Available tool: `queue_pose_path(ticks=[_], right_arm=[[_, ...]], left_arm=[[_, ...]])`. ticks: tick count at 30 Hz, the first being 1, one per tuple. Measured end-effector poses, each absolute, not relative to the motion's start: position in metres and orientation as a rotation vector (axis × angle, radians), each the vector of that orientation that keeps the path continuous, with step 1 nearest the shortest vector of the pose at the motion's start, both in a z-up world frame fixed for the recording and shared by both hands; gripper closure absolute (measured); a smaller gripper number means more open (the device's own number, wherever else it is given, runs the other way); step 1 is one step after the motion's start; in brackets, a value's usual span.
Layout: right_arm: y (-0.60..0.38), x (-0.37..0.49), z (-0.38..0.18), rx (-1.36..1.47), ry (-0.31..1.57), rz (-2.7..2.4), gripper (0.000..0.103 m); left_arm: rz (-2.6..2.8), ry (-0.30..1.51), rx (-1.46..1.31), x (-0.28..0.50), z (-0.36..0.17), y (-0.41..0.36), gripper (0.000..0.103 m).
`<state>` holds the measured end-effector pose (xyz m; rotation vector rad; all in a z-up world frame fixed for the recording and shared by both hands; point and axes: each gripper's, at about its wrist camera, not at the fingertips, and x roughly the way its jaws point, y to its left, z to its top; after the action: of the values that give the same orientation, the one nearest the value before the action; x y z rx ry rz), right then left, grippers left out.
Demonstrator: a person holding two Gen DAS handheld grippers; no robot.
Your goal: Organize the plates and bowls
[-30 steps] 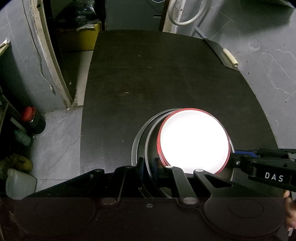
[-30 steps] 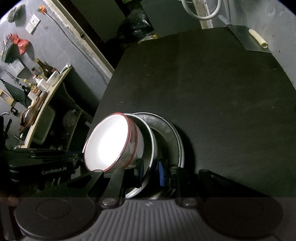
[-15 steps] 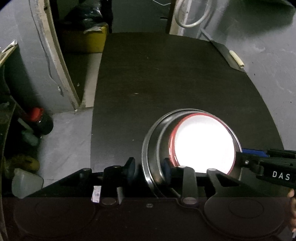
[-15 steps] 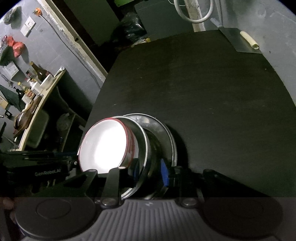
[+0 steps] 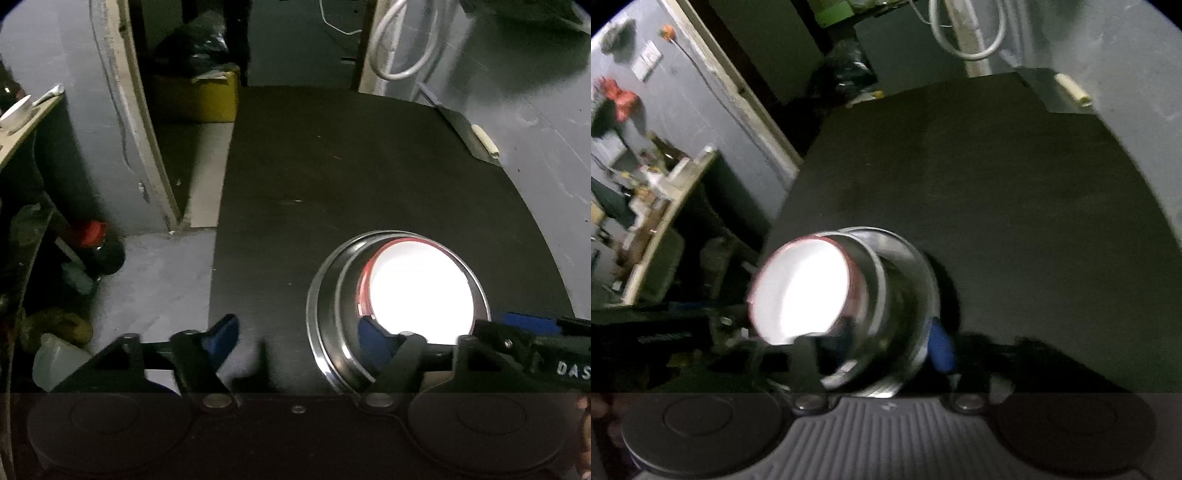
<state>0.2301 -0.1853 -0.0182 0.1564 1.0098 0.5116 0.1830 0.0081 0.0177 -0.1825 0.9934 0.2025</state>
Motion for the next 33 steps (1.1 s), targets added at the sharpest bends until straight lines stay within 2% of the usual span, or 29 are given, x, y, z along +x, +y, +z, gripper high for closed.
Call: queue_pose_path(ticks=[5, 11, 20, 33], right_arm=[[-0.195, 0.221, -0.016, 0.192, 0.996, 0.505, 0.027], [-0.203, 0.209, -0.008, 0.193, 0.947, 0.505, 0.015], [-0.213, 0.194, 0.004, 0.199, 0.867, 0.489, 0.0], [-0.221, 0.171, 0.016, 0.163, 0.756, 0.467, 0.0]], left_arm=[[0.217, 0.969, -0.182, 0.176, 0.022, 0.008, 0.015], [0.204, 0.921, -0.186, 0.166, 0.027, 0.003, 0.001], [0.205, 0.848, -0.243, 0.145, 0.031, 0.002, 0.001], [0.281, 0.709, -0.262, 0.107, 0.039, -0.011, 0.001]])
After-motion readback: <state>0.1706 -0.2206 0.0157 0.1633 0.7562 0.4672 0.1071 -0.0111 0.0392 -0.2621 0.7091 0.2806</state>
